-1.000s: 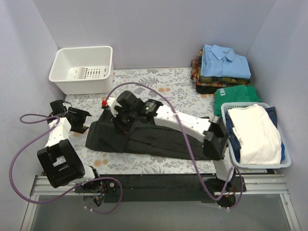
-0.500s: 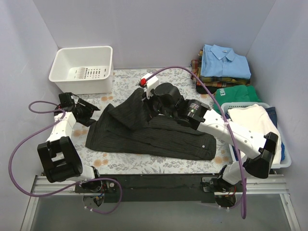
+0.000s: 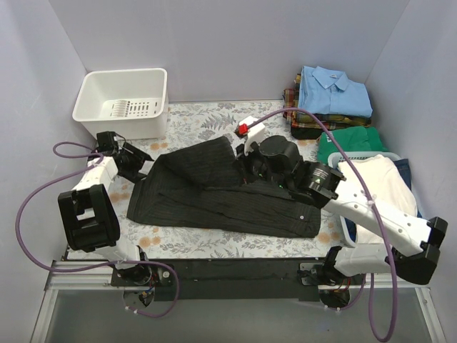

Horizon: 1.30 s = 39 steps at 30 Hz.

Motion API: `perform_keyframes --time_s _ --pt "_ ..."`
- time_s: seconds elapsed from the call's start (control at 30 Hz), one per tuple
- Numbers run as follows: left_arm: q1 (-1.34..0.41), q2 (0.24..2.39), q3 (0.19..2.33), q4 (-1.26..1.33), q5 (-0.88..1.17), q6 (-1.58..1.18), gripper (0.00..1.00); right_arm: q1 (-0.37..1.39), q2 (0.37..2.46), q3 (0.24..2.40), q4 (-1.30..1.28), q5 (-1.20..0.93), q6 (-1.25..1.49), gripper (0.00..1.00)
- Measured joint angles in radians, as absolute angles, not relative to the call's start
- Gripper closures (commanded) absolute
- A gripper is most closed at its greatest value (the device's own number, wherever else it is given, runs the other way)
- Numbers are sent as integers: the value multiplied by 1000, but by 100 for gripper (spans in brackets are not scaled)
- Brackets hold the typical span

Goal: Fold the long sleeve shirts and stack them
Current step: Fold the shirt

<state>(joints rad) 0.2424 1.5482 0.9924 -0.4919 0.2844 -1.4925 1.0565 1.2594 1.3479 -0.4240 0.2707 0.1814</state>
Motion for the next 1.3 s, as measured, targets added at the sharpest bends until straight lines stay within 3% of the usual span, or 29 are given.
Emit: perform_keyframes --time_s 0.23,0.57,0.9,1.2,1.3 --pt "242 1565 1023 -449 250 -1516 38 1056 1158 1313 -430 148 183 99" --pt "242 1604 1073 -409 257 -1530 38 1071 1274 1378 -535 -114 171 99" --pt "224 1661 1058 -402 352 -1530 39 1124 1308 1411 -557 -179 159 99" --pt "215 1747 1053 -409 352 -1552 48 1148 1308 1411 -561 -168 154 99" --pt "215 1747 1053 -407 345 -1559 60 1153 1304 1410 -564 -159 154 99"
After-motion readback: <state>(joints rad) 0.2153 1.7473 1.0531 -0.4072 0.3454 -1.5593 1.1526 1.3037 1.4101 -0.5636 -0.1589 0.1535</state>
